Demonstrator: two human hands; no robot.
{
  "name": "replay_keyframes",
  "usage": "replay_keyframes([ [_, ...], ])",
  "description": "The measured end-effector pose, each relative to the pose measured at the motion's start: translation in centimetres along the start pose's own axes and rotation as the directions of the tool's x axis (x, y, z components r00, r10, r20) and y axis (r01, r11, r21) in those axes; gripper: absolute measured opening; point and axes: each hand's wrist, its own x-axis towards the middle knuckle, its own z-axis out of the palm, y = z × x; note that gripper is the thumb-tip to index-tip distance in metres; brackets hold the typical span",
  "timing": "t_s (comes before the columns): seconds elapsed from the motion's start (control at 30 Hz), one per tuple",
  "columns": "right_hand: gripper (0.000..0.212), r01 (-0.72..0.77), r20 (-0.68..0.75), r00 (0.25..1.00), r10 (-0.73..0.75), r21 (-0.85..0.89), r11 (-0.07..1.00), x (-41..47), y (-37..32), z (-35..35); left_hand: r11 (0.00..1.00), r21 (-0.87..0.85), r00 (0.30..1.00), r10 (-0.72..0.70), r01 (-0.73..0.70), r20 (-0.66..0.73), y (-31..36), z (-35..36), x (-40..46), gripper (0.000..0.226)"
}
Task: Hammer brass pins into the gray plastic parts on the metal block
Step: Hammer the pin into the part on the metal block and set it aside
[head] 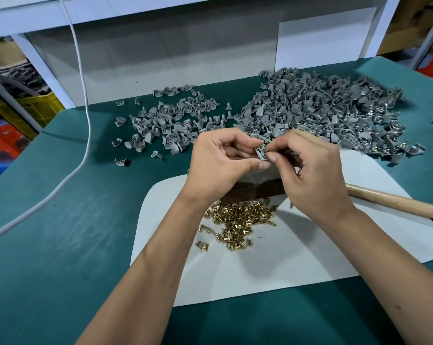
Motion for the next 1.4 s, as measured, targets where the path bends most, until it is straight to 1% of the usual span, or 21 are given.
replay_keyframes([
  [0.2,0.005,0.014,0.023,1.0,-0.014,-0.008,1.0,0.0,0.3,0.2,0.998,0.066,1.0,0.004,-0.002,-0.025,-0.4,0.3,-0.1,0.035],
  [0.27,0.005,0.008,0.042,0.999,-0.007,-0.01,1.0,0.1,0.6,0.0,0.997,0.07,1.0,-0.013,0.013,-0.003,-0.4,0.4,-0.1,0.035],
  [0.33,0.005,0.014,0.06,0.998,-0.012,-0.044,0.999,0.3,0.8,-0.4,0.999,0.026,0.998,-0.047,0.045,0.041,-0.3,0.3,-0.1,0.037],
  [0.4,0.004,0.033,0.084,0.996,-0.027,-0.068,0.997,0.7,0.8,-0.7,0.999,0.007,0.997,-0.049,0.048,0.058,-0.4,0.1,-0.1,0.03],
  [0.47,0.004,0.049,0.131,0.991,-0.04,-0.068,0.997,1.1,0.7,-1.2,0.998,0.03,0.998,-0.051,0.049,0.037,-0.5,-0.1,-0.1,0.023],
  [0.53,0.005,0.011,0.175,0.985,0.006,-0.097,0.995,1.4,0.8,-2.2,0.99,0.126,0.998,-0.059,0.057,0.014,-0.7,-0.3,0.0,0.025],
  [0.6,0.006,-0.099,0.206,0.968,0.141,-0.201,0.975,1.7,1.8,-3.9,0.952,0.301,0.998,-0.065,0.06,0.007,-0.9,-0.9,0.1,0.022],
  [0.67,0.011,-0.212,0.286,0.898,0.335,-0.385,0.898,1.8,3.6,-6.0,0.905,0.42,0.997,-0.083,0.074,0.003,-1.1,-1.8,0.2,0.015],
  [0.73,0.02,-0.262,0.405,0.747,0.527,-0.549,0.793,1.5,5.0,-7.8,0.893,0.439,0.994,-0.112,0.102,-0.005,-1.3,-2.4,0.3,0.014],
  [0.77,0.025,-0.246,0.47,0.669,0.575,-0.591,0.769,1.2,5.3,-8.2,0.894,0.434,0.992,-0.125,0.115,-0.005,-1.3,-2.6,0.3,0.014],
  [0.8,0.029,-0.221,0.526,0.618,0.585,-0.597,0.771,1.0,5.3,-8.1,0.898,0.421,0.99,-0.139,0.127,-0.002,-1.4,-2.6,0.3,0.014],
  [0.83,0.031,-0.211,0.556,0.605,0.57,-0.579,0.788,0.7,5.1,-7.8,0.905,0.402,0.988,-0.154,0.14,0.004,-1.5,-2.7,0.3,0.013],
  [0.93,0.027,-0.193,0.569,0.634,0.523,-0.538,0.82,0.4,4.9,-6.9,0.916,0.359,0.98,-0.197,0.177,0.019,-1.7,-2.9,0.2,0.014],
  [1.0,0.023,-0.158,0.576,0.62,0.533,-0.574,0.804,0.7,5.0,-7.0,0.919,0.343,0.976,-0.215,0.195,0.021,-1.8,-3.1,0.2,0.014],
  [1.07,0.018,-0.233,0.552,0.627,0.549,-0.54,0.809,1.1,5.1,-7.7,0.926,0.313,0.972,-0.234,0.214,0.028,-1.9,-3.1,0.3,0.012],
  [1.1,0.018,-0.291,0.529,0.649,0.546,-0.491,0.821,1.4,5.1,-7.9,0.928,0.3,0.969,-0.243,0.223,0.032,-1.9,-3.1,0.3,0.01],
  [1.17,0.017,-0.352,0.46,0.73,0.505,-0.381,0.855,2.0,4.3,-7.9,0.926,0.294,0.965,-0.259,0.238,0.033,-2.0,-3.0,0.3,0.008],
  [1.23,0.012,-0.369,0.376,0.814,0.443,-0.254,0.894,2.6,2.9,-7.1,0.923,0.289,0.961,-0.273,0.253,0.033,-2.2,-3.0,0.3,0.008],
  [1.3,0.014,-0.327,0.36,0.855,0.373,-0.184,0.927,3.0,1.1,-5.8,0.925,0.266,0.957,-0.29,0.271,0.033,-2.3,-3.0,0.2,0.008],
  [1.33,0.02,-0.298,0.39,0.849,0.355,-0.201,0.933,3.1,0.3,-5.1,0.926,0.253,0.955,-0.296,0.279,0.033,-2.4,-3.0,0.2,0.008],
  [1.4,0.027,-0.232,0.493,0.792,0.36,-0.302,0.925,3.2,-0.7,-3.9,0.926,0.24,0.951,-0.308,0.292,0.031,-2.4,-3.1,0.2,0.008],
])
